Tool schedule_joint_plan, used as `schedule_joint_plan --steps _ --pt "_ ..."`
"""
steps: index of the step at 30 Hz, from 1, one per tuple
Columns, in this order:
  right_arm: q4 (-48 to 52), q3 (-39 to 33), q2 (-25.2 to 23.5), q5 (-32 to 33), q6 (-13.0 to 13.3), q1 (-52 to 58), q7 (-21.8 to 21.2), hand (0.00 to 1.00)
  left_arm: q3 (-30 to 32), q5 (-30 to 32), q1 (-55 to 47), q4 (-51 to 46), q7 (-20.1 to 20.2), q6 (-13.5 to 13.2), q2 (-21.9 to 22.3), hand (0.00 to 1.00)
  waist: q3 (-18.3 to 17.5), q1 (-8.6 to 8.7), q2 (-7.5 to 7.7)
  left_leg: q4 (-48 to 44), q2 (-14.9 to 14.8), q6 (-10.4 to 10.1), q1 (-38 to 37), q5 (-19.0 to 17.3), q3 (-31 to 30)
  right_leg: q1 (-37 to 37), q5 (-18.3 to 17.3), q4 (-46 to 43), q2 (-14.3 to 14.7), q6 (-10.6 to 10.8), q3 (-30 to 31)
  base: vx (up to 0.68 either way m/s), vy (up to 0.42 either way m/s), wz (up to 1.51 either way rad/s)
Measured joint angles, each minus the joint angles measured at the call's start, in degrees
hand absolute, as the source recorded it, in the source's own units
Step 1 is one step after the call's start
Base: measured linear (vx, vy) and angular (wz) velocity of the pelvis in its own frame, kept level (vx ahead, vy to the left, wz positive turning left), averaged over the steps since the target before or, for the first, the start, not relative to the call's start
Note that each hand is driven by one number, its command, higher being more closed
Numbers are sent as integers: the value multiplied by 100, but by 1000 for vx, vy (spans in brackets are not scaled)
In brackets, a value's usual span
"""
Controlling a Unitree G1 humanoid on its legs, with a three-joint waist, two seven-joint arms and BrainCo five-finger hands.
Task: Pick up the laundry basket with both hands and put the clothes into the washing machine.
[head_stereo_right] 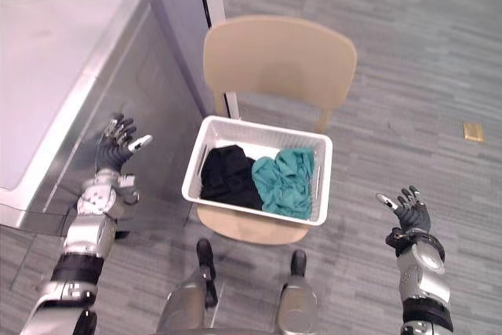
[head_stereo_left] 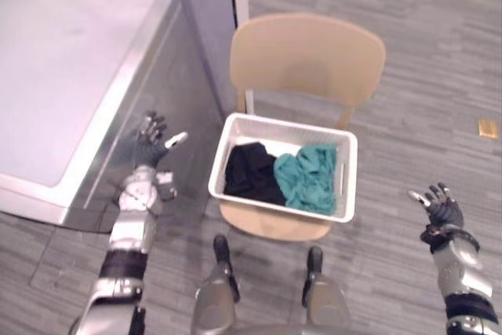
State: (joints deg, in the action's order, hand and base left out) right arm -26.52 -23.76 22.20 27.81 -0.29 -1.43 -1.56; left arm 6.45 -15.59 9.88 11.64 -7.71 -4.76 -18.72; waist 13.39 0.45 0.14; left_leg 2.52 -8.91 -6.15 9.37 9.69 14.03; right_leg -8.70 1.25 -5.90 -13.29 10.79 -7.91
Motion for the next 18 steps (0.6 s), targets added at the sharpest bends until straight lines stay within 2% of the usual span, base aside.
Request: schedule_joint_plan --steps 2,5,9,10,12,15,16,18 --pt "371 -83 -400 -135 25 305 -3 0 126 -108 -470 -390 22 -51 299 0 -176 15 -14 124 21 -25 -211 -19 -14 174 -68 10 -6 16 -23 65 4 7" --pt "953 -22 -1192 -199 27 992 -34 0 162 -358 -1338 -1077 141 -75 991 0 -477 28 -113 276 68 -14 -477 -8 -169 484 -208 -9 -32 13 -215 56 1 25" --pt "1037 419 -1798 -194 28 1536 -115 0 -109 -625 -2272 -1583 277 -81 1704 0 -711 18 -252 281 110 -14 -738 -11 -265 801 -277 6 -70 9 -329 11 4 15" --pt "1036 514 -1871 -194 27 1594 -129 0 -195 -712 -2375 -1577 284 -75 1760 0 -739 16 -280 281 107 -14 -760 -11 -289 860 -285 10 -66 9 -352 -9 -10 14" --pt "979 902 -2047 -196 26 1800 -158 0 -503 -1002 -2680 -1452 382 -63 1928 0 -801 18 -336 281 97 -21 -845 -14 -411 1013 -305 7 -53 8 -478 -38 -16 26" --pt "556 1540 -2116 -204 36 1929 -202 0 -967 -1207 -2771 -582 415 -3 1966 0 -805 10 -330 248 76 -36 -1036 -34 -616 1360 -449 -12 -25 -12 -633 -68 -12 33" --pt "227 1788 -2112 -224 44 1915 -197 0 -1097 -1298 -2800 -76 419 115 1951 0 -822 2 -300 218 28 -21 -1085 -48 -662 1438 -498 -52 24 -24 -652 -88 -17 21" --pt "10 1951 -2115 -332 106 1851 -196 0 -1133 -1298 -2868 291 438 214 1945 0 -823 4 -304 121 -30 -66 -1077 -83 -735 1489 -544 -103 91 -50 -667 -103 -38 18"
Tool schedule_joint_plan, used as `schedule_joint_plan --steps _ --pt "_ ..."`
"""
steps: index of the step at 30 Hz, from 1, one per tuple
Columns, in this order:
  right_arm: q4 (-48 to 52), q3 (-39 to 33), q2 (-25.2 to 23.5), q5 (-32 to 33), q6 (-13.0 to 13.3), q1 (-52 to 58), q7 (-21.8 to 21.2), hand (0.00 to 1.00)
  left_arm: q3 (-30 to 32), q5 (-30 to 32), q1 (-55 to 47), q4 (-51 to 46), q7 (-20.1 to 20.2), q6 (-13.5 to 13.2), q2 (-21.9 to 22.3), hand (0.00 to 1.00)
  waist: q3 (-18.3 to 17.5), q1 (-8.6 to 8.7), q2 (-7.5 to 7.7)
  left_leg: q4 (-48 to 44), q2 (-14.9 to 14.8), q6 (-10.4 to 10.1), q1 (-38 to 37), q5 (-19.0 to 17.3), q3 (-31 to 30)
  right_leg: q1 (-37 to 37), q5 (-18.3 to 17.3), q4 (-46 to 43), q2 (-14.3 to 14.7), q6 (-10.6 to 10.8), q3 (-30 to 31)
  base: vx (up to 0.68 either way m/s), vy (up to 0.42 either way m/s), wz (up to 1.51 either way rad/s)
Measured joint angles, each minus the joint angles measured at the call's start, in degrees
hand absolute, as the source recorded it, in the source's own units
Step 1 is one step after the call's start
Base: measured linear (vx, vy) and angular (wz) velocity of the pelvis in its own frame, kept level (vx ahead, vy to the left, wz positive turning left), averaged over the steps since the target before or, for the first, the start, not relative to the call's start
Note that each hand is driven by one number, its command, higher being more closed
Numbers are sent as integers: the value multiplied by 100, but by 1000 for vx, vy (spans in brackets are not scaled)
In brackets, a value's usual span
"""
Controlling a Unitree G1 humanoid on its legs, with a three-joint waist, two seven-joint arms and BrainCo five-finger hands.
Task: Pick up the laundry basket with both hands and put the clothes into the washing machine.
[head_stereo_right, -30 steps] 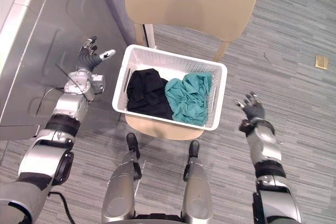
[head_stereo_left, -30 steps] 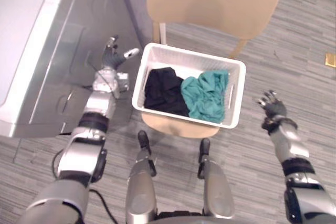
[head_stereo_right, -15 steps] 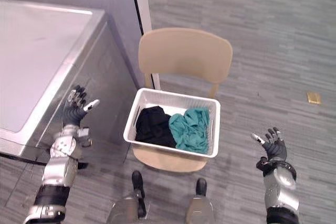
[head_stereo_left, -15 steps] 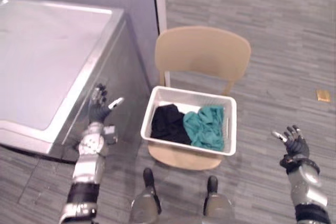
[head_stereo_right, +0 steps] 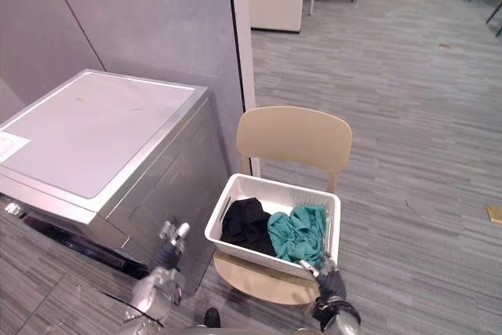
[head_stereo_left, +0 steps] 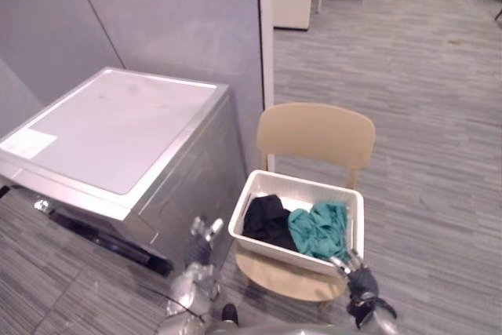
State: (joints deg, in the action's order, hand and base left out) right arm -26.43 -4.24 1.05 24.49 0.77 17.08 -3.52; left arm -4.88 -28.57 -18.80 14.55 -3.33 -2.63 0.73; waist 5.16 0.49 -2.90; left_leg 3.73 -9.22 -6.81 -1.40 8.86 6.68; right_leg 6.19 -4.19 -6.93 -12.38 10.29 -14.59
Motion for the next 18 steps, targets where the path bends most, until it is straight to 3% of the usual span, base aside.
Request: schedule_joint_plan --steps 4,6,8,9,10,11,12,13,16,17,18 --pt "-436 319 244 -153 43 -197 90 0 -93 17 -16 757 68 130 -76 0 41 -3 -55 -340 -125 -18 419 -9 -465 94 -69 -38 227 -74 -275 -142 -52 46" --pt "-487 367 384 -186 36 -284 184 0 -129 42 -17 861 48 144 -85 0 50 -61 -152 -440 -105 -17 619 -10 -690 45 -93 -134 249 -103 -514 -150 -25 75" --pt "-554 376 554 -185 13 -426 274 0 -116 33 -18 844 -30 162 -76 0 54 -180 -252 -430 -88 189 822 -275 -803 -63 -158 -264 333 -287 -567 -142 -10 82" --pt "-660 413 492 -189 -4 -650 338 0 53 25 18 840 -68 157 -129 0 70 -165 54 -705 -40 340 1065 -732 -425 -229 -96 -252 182 -488 -479 -163 8 73" --pt "-666 430 471 -195 8 -816 391 0 188 23 81 846 -106 152 -160 0 129 -216 60 -2176 -91 500 1624 -774 -282 -477 -46 -446 -11 -517 -624 -142 15 59" --pt "-668 435 503 -204 7 -894 429 0 225 23 79 846 -114 152 -142 0 167 -240 -1 -2916 -118 559 1774 -865 -266 -534 12 -509 -42 -478 -678 -147 36 27" --pt "-658 434 559 -210 19 -943 466 0 297 24 60 848 -165 154 -68 0 186 -286 -127 -4016 -258 661 1764 -1230 -195 -524 83 -522 -74 -465 -734 -122 89 26" --pt "-640 433 569 -209 34 -954 486 0 336 23 40 833 -201 120 -32 0 169 -272 -160 -4433 -448 528 1514 -1603 -147 -481 147 -522 -141 -472 -807 -93 122 32" --pt "-584 418 556 -196 45 -916 591 0 305 2 99 832 -207 118 -18 0 161 -157 -135 -4212 -930 199 960 -1806 -29 -465 261 -649 -359 -330 -1033 -24 199 57" --pt "-488 252 479 -179 63 -904 622 0 277 7 212 822 -212 118 8 0 100 -104 -120 -3447 -714 -358 764 -2049 16 -544 399 -612 -504 -185 -1196 -79 396 115" --pt "-392 46 337 -117 63 -895 661 0 221 12 358 766 -211 114 5 0 40 -87 0 -2704 -442 -348 634 -2212 24 -565 544 -363 -637 -167 -1317 -70 346 105"
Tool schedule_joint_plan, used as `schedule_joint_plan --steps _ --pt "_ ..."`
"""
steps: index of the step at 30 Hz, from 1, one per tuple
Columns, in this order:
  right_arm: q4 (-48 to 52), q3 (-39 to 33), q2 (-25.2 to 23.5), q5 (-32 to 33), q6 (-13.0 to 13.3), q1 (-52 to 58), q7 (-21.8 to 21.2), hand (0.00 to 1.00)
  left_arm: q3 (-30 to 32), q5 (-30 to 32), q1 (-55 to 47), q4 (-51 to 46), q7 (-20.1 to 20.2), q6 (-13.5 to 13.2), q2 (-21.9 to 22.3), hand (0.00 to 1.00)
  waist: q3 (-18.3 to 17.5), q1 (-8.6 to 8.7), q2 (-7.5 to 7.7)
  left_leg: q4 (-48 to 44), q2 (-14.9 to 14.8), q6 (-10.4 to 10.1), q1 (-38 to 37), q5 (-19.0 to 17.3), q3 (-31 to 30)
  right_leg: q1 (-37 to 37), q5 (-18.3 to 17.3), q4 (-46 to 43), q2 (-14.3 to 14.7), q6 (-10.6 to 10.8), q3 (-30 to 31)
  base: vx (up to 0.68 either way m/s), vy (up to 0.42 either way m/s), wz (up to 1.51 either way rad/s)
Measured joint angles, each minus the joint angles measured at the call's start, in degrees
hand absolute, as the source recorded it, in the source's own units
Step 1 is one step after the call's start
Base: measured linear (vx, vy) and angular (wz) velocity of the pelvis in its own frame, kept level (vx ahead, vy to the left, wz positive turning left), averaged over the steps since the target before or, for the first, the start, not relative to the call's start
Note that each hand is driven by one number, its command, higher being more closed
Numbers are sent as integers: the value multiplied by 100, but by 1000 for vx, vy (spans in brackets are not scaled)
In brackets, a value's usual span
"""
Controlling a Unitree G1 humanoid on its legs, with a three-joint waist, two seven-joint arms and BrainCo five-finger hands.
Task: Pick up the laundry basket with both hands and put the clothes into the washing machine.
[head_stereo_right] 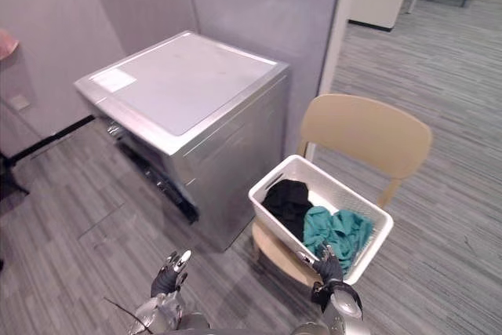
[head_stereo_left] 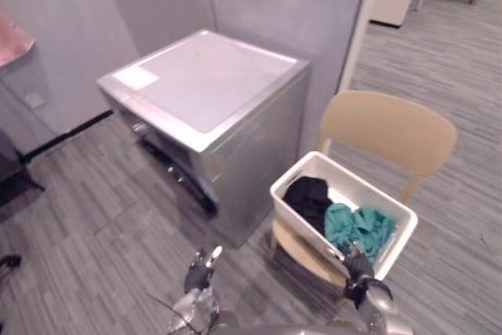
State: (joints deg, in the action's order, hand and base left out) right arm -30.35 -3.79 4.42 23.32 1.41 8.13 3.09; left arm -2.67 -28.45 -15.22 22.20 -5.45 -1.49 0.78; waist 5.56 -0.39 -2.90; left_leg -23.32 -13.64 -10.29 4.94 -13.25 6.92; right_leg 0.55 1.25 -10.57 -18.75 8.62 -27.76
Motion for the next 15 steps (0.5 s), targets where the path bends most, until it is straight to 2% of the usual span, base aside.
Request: schedule_joint_plan --steps 1,2,4,5,7,8,9,10,11,12,13,14,15 --pt "-25 -52 -106 41 2 -2 38 0 -18 0 85 -17 -1 -10 -55 0 41 -4 132 279 122 83 -50 -11 22 17 85 120 -78 -32 -67 -138 382 72" --pt "-31 -76 -270 130 -73 -67 89 0 -25 1 117 -2 -17 -4 -283 0 89 -100 272 365 352 133 -58 161 37 37 277 235 -123 -105 -23 -108 228 24" --pt "-7 -59 -363 160 -82 -52 93 0 -8 1 -50 -6 -69 -2 -429 0 37 -98 355 358 452 188 -47 130 36 140 417 290 -200 -64 -23 -123 224 11" --pt "-3 -70 -396 188 -74 -36 106 0 -10 2 -90 -15 -91 -6 -436 0 10 -109 406 392 593 267 -45 90 21 132 415 218 -350 -69 -20 -165 174 22" --pt "-41 -90 -348 182 -78 6 94 0 0 34 -176 -13 -87 -5 -406 0 3 -202 488 619 901 415 -77 183 44 27 256 82 -651 -394 -14 -141 114 22" --pt "-51 -93 -314 172 -81 0 93 0 -8 50 -219 -12 -76 -4 -371 0 0 -195 500 708 969 435 -94 227 33 -19 196 -5 -717 -661 -20 -101 83 31" --pt "-51 -161 -265 86 -84 -10 101 0 0 106 -318 -6 -77 2 -290 0 72 -192 483 986 1096 448 -173 337 -6 -97 -19 -172 -802 -1543 -40 -83 87 35" --pt "-51 -239 -267 70 -104 -14 108 0 9 119 -351 -4 -75 5 -292 0 92 -183 473 1093 1140 451 -225 368 -42 -100 -137 -214 -812 -1869 -25 -71 95 48" --pt "-50 -320 -247 66 -157 -11 155 0 84 137 -392 -1 -81 7 -295 0 141 -174 452 1247 1193 473 -316 476 -164 -92 -465 -279 -716 -2334 199 -36 60 49" --pt "-50 -321 -230 67 -184 0 179 0 122 140 -409 -1 -83 4 -327 0 161 -141 478 1321 1223 516 -350 540 -279 -87 -740 -323 -559 -2425 549 -29 34 76" --pt "-49 -321 -241 67 -188 2 178 0 227 141 -415 -10 -83 -4 -335 0 198 -36 553 1355 1259 549 -371 589 -489 -65 -1093 -348 -301 -2230 1111 0 3 74" --pt "-41 -319 -269 67 -188 5 172 0 271 141 -416 -11 -85 -7 -353 0 205 -21 559 1354 1263 551 -373 603 -560 -59 -1195 -390 -173 -2097 1389 34 -22 73" --pt "11 -317 -324 80 -186 23 173 0 294 153 -409 -37 -82 -7 -407 0 247 -5 655 1344 1263 576 -367 677 -659 -55 -1259 -460 13 -1895 1790 43 -75 68"
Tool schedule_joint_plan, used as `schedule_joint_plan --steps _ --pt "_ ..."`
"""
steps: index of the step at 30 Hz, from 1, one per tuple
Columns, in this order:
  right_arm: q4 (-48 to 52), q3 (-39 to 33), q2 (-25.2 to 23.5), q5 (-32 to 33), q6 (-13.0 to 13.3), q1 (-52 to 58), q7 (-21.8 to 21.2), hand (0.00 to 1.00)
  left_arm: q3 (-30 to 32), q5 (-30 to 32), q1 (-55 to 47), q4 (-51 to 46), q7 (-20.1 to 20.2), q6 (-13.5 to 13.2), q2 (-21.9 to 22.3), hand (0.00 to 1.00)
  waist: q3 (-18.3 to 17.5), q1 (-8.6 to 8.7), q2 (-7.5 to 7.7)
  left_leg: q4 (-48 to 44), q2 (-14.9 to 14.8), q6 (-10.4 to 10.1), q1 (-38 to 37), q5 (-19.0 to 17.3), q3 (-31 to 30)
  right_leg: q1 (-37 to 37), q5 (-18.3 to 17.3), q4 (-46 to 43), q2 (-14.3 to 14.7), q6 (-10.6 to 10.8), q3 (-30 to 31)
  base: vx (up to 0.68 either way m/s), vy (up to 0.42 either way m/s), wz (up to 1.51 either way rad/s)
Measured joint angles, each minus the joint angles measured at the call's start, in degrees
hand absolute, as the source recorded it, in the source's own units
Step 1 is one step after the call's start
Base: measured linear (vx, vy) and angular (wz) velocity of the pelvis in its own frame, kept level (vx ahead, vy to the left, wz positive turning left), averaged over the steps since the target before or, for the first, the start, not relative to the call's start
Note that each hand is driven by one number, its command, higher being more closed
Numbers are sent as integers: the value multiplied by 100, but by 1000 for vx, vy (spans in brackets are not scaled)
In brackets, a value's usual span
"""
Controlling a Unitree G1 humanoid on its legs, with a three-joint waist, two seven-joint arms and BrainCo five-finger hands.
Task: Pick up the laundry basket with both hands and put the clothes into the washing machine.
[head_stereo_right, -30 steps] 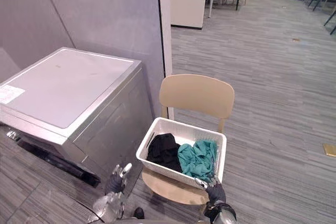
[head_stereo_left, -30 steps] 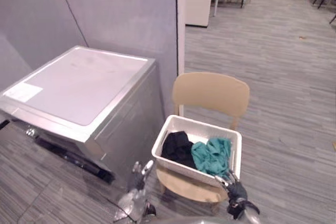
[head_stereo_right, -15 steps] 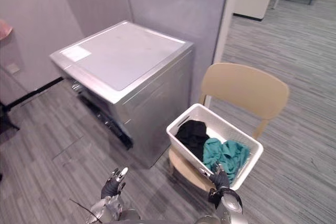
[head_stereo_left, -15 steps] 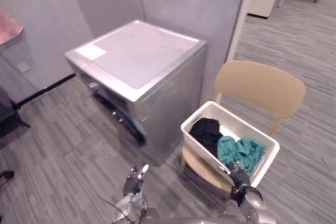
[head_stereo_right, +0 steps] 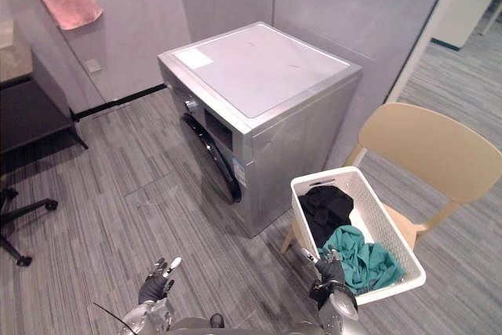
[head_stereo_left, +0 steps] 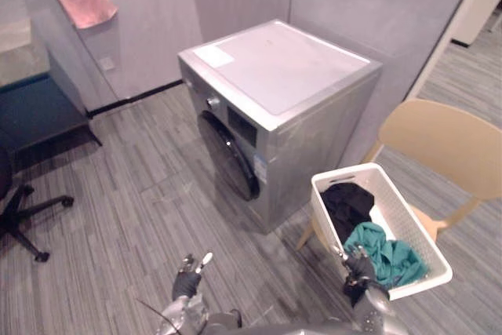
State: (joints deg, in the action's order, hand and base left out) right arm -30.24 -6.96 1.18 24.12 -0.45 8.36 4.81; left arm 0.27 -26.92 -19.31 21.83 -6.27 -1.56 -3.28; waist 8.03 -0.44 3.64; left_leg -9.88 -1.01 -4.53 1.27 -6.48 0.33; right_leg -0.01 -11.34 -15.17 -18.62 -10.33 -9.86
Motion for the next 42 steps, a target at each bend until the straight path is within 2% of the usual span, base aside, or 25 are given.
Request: schedule_joint_plan --steps 1,2,3,4,5,6,7,9,12,14,17,20,22,25,26,28,29,30,31,32,33,34,37,39,42 --pt "14 44 -130 6 -1 54 0 0 5 15 -9 -61 1 5 -51 0 93 6 170 -8 4 -5 10 59 -137 -1 11 -140 196 248 435 40 -100 59" --pt "16 51 -179 12 -3 77 0 0 3 29 -8 -64 4 11 -29 0 92 -16 253 -7 -15 -12 2 62 -183 -6 33 -205 234 412 467 60 -163 37" --pt "27 107 -276 25 -3 67 -12 0 -13 61 -49 -77 8 15 24 0 75 -65 330 -12 -139 -43 -18 77 -204 -48 110 -293 367 792 516 65 -145 5" --pt "48 129 -334 62 3 48 -26 0 -27 61 -66 -86 9 17 45 0 75 -58 328 -23 -224 -91 -11 107 -223 -51 82 -280 494 986 552 77 -270 -6" --pt "227 128 -422 101 19 57 -56 0 -138 62 -19 -129 16 17 92 0 65 -31 346 -19 -345 -185 59 129 -235 -99 53 -171 704 1374 555 56 -241 -1" --pt "290 117 -402 124 39 60 -62 0 -235 62 22 -130 19 21 147 0 52 -33 305 17 -403 -254 115 175 -235 -113 128 -144 733 1716 522 66 -250 0" --pt "304 108 -378 128 39 44 -60 0 -266 62 82 -133 21 22 206 0 18 -49 321 68 -437 -279 113 232 -275 -135 145 -146 778 1748 507 67 -179 16" --pt "421 55 -269 129 53 134 8 0 -489 62 218 -185 27 23 443 0 4 87 45 442 -537 -299 83 507 -316 -89 129 -47 872 1710 308 87 -203 42" --pt "419 -236 -213 157 37 162 64 0 -630 61 336 -225 91 57 617 0 -34 116 -167 588 -642 -279 -148 556 -160 210 122 98 939 1697 136 68 -77 25" --pt "389 -396 -216 236 42 125 115 0 -643 59 321 -343 119 57 541 0 -132 85 -163 595 -703 -280 -263 555 29 324 106 138 980 1671 140 46 -48 -8" --pt "-232 -1184 -101 244 76 -254 182 0 -638 63 387 -429 180 62 332 0 -229 -19 -155 574 -733 -280 -267 555 88 331 91 139 997 1657 135 -10 -2 2" --pt "-1032 -1982 348 303 20 -593 292 0 -620 60 413 -442 249 78 238 0 -231 -60 -179 189 -728 -270 -109 381 -20 432 13 136 993 1661 45 -61 2 19" --pt "-1252 -2377 768 414 -8 -802 286 0 -596 44 206 -471 254 92 185 0 -232 -98 -313 -622 -804 -125 154 74 17 504 -83 104 1037 1634 46 -108 21 1" --pt "-1367 -2756 1377 516 -12 -1157 284 0 -532 31 -22 -668 282 114 245 0 -207 -229 -399 -1838 -861 -7 688 71 286 498 -116 -52 943 1632 119 -88 67 -4" --pt "-1386 -2834 1491 532 -12 -1265 284 0 -516 30 -80 -700 310 113 267 0 -222 -249 -437 -1930 -871 10 714 81 346 491 -136 -97 919 1646 157 -58 121 -15" --pt "-1405 -2902 1923 573 -36 -1698 288 0 -509 30 -320 -813 380 118 276 0 -234 -359 -425 -1809 -830 269 682 255 755 373 -140 -192 665 1627 313 -54 108 -28" --pt "-1403 -2901 2054 583 -59 -1813 291 0 -502 30 -365 -851 385 119 290 0 -237 -374 -406 -1841 -841 394 662 161 924 309 -105 -191 585 1622 346 -52 122 -34" --pt "-1395 -2861 2265 652 -71 -2048 314 0 -470 30 -423 -872 394 124 289 0 -238 -370 -408 -1975 -1130 573 647 -9 1311 180 -27 -214 539 1678 406 -35 130 -27" --pt "-1377 -2830 2350 688 -70 -2149 343 0 -444 30 -436 -867 396 130 288 0 -236 -373 -400 -1983 -1303 611 634 -34 1429 120 -14 -239 523 1692 457 -11 169 -37" --pt "-1292 -2733 2579 703 -60 -2360 396 0 -440 30 -434 -850 406 135 302 0 -255 -352 -383 -1612 -1575 656 437 175 1546 -79 -8 -363 442 1813 631 14 190 -35" --pt "-1217 -2671 2762 724 -45 -2430 397 0 -463 30 -422 -810 426 130 351 0 -304 -350 -402 -1198 -1478 411 275 417 1440 -240 -22 -411 383 1981 736 9 210 -30" --pt "-1158 -2574 2882 728 -28 -2529 397 0 -500 30 -392 -743 430 127 433 0 -413 -287 -373 -762 -1187 394 238 473 1501 -457 -40 -459 249 2061 968 22 172 -5" --pt "-1100 -2443 3042 670 14 -2791 393 0 -505 34 -225 -519 452 113 360 0 -379 -95 -308 -292 -850 302 211 524 1553 -810 -79 -640 149 2096 1282 -20 110 9" --pt "-1071 -2330 3051 611 16 -2859 390 0 -500 37 -209 -345 466 112 350 0 -376 -69 -379 -44 -776 212 37 564 1632 -764 -16 -558 117 2210 1349 -56 87 -10" --pt "-361 -2226 3041 446 145 -2444 406 0 -575 61 -259 -321 500 111 309 0 -363 -37 -589 461 -802 -190 -184 653 1723 -797 37 -479 258 2221 1369 -69 49 -12"
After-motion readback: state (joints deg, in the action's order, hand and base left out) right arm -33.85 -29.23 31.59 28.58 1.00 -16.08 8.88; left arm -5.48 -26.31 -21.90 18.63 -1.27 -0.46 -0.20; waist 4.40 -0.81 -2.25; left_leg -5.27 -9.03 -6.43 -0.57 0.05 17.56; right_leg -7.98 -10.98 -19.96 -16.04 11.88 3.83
